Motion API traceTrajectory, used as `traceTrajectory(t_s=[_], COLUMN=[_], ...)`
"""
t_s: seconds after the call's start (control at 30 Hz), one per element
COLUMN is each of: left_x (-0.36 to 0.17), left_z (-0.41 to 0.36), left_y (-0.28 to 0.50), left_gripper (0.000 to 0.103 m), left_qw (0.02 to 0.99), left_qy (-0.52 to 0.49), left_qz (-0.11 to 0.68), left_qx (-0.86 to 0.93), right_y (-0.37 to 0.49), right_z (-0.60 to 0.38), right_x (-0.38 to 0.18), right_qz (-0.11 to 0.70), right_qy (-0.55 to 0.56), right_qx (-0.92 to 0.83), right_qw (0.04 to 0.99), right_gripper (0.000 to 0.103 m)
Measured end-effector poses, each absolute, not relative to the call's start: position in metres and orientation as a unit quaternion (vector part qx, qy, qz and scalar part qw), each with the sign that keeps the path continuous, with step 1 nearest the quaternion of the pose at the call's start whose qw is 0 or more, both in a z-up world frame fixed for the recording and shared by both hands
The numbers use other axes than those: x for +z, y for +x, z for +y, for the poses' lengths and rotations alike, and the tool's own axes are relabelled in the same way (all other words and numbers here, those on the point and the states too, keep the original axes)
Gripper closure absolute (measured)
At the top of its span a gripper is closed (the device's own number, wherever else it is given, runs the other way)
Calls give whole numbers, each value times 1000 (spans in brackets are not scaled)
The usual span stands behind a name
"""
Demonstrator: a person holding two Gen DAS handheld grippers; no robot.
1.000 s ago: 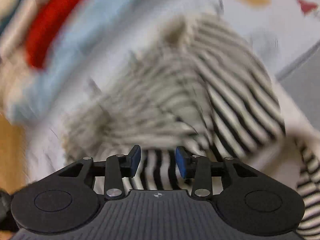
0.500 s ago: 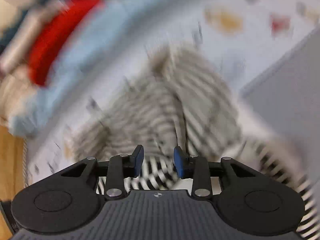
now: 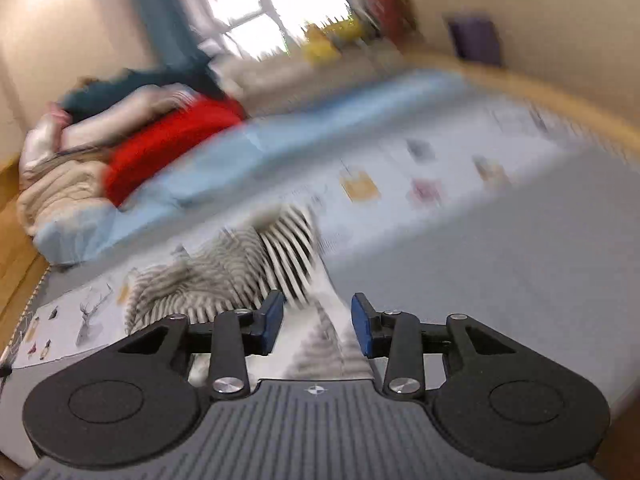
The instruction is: Fold small clothes
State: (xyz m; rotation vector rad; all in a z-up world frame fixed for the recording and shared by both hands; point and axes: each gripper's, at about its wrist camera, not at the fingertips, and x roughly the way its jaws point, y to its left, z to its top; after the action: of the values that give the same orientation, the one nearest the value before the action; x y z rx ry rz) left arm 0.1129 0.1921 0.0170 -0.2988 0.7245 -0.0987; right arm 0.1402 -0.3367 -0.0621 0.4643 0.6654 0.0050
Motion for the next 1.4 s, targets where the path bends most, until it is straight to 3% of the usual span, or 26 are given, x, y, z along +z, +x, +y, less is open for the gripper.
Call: traceTrajectory(t_s=[0.07, 0.23, 0.57, 0.83, 1.13, 1.2, 1.37, 1.4], left_x=[17, 3, -37, -73, -104, -109, -121, -123], left_z=[198, 206, 197, 218, 220, 216, 207, 205], left_y=[105, 115, 133, 146, 166, 170, 176, 177], left_gripper=[76, 76, 74, 72, 47, 46, 47, 61], left_qw=[925, 892, 846, 800, 759, 755, 746, 744], left_qy=[-160, -212, -208, -275, -295, -289, -247, -234], left_qz=[340, 395, 491, 532, 577, 585, 614, 621], left_qx=[-51, -60, -22, 34, 63, 66, 73, 74], right_y=[140, 136, 141, 161, 180, 183, 186, 186], right_z=[-334, -338, -329, -320, -308, -305, -300, -299], right_x=[-72, -82, -97, -124, -162, -168, -179, -180], right_qz=[316, 340, 384, 450, 533, 546, 570, 573], right_qy=[237, 212, 201, 179, 164, 155, 131, 129], right_qx=[10, 2, 20, 25, 12, 8, 2, 2], right_qw=[919, 916, 901, 874, 830, 823, 811, 809], right_gripper=[66, 66, 65, 65, 62, 62, 57, 57])
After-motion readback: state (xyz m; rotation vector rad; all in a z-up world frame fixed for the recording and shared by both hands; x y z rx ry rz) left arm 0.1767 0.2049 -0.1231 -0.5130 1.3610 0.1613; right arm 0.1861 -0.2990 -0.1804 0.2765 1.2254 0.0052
